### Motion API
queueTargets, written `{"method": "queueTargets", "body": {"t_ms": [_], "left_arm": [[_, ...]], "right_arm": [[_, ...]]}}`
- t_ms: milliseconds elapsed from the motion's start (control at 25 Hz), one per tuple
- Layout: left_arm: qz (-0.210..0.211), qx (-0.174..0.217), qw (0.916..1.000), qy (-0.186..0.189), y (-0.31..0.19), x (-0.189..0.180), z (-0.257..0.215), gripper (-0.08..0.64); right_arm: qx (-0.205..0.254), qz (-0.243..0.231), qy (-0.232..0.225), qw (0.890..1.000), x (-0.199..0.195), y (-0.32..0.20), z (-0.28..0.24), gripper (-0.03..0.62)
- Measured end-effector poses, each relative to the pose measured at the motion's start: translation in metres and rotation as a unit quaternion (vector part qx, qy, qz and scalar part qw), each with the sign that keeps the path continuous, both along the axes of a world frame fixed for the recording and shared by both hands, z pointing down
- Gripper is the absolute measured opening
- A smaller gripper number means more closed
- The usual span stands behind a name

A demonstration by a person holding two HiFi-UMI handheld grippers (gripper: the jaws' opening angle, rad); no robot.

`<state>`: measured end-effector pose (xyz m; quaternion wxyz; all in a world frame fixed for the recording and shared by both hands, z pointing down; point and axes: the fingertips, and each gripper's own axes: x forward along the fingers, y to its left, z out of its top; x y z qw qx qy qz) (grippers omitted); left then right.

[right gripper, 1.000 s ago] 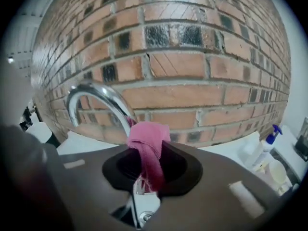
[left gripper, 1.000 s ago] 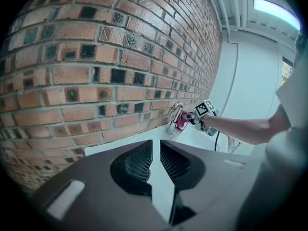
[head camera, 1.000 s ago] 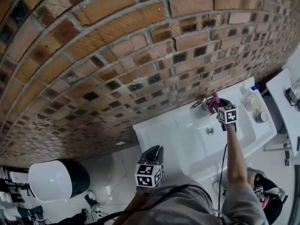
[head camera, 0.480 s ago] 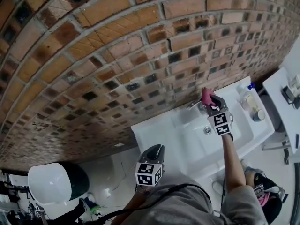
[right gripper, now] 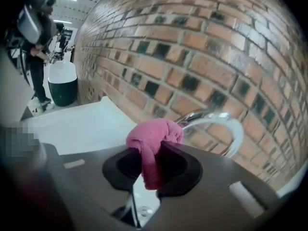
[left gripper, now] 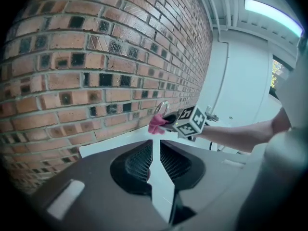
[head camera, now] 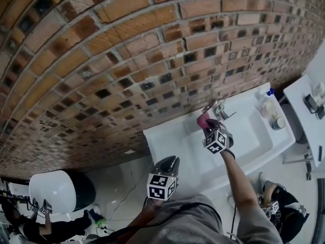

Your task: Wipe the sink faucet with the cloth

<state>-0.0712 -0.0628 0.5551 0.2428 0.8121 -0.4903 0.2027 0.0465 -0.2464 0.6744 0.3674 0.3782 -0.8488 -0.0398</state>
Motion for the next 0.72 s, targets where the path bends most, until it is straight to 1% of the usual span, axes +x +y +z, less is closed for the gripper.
{"method": "queueTargets", "body": {"t_ms": [40,80,120,160,200,240,280,320,360,400,480,560,640,680,720], "left_arm": [[0.0,-0.005,1.0,0.002,0.008,0.0,-0.001,0.067],[-0.002,-0.01,0.9999,0.007,0.015,-0.002,-0.002,0.066],[-0.007,-0.015,0.9998,0.013,0.022,-0.005,-0.002,0.066],[-0.013,-0.02,0.9996,0.016,0.027,-0.01,-0.001,0.066],[-0.02,-0.024,0.9994,0.016,0.03,-0.018,0.001,0.066],[-0.025,-0.027,0.9992,0.013,0.032,-0.026,0.003,0.066],[-0.027,-0.029,0.9991,0.01,0.036,-0.033,0.005,0.067],[-0.026,-0.03,0.9991,0.009,0.041,-0.037,0.006,0.066],[-0.021,-0.03,0.9993,0.011,0.048,-0.038,0.006,0.066],[-0.013,-0.027,0.9994,0.016,0.054,-0.038,0.004,0.066],[0.006,-0.012,0.9996,0.026,0.066,-0.038,-0.003,0.066],[0.024,0.01,0.9992,0.031,0.075,-0.043,-0.013,0.066],[0.039,0.027,0.9983,0.033,0.09,-0.049,-0.021,0.066],[0.043,0.03,0.998,0.036,0.102,-0.053,-0.021,0.066],[0.043,0.028,0.9978,0.041,0.117,-0.055,-0.02,0.066]], "right_arm": [[-0.041,0.016,-0.041,0.998,-0.008,0.01,0.015,0.077],[-0.081,0.042,-0.113,0.989,-0.015,0.022,0.018,0.077],[-0.115,0.068,-0.199,0.971,-0.021,0.035,0.012,0.077],[-0.139,0.09,-0.278,0.946,-0.027,0.047,0.001,0.077],[-0.157,0.108,-0.341,0.921,-0.033,0.06,-0.011,0.077],[-0.172,0.123,-0.388,0.897,-0.04,0.073,-0.022,0.077],[-0.187,0.136,-0.42,0.878,-0.048,0.089,-0.031,0.077],[-0.2,0.147,-0.438,0.864,-0.055,0.108,-0.039,0.078],[-0.209,0.155,-0.445,0.857,-0.061,0.13,-0.045,0.078],[-0.214,0.16,-0.445,0.855,-0.067,0.152,-0.051,0.078],[-0.214,0.172,-0.431,0.86,-0.08,0.194,-0.063,0.078],[-0.199,0.187,-0.409,0.871,-0.095,0.232,-0.076,0.078],[-0.172,0.197,-0.388,0.884,-0.107,0.27,-0.091,0.078],[-0.159,0.201,-0.382,0.888,-0.11,0.29,-0.099,0.078],[-0.147,0.209,-0.379,0.89,-0.111,0.311,-0.107,0.078]]}}
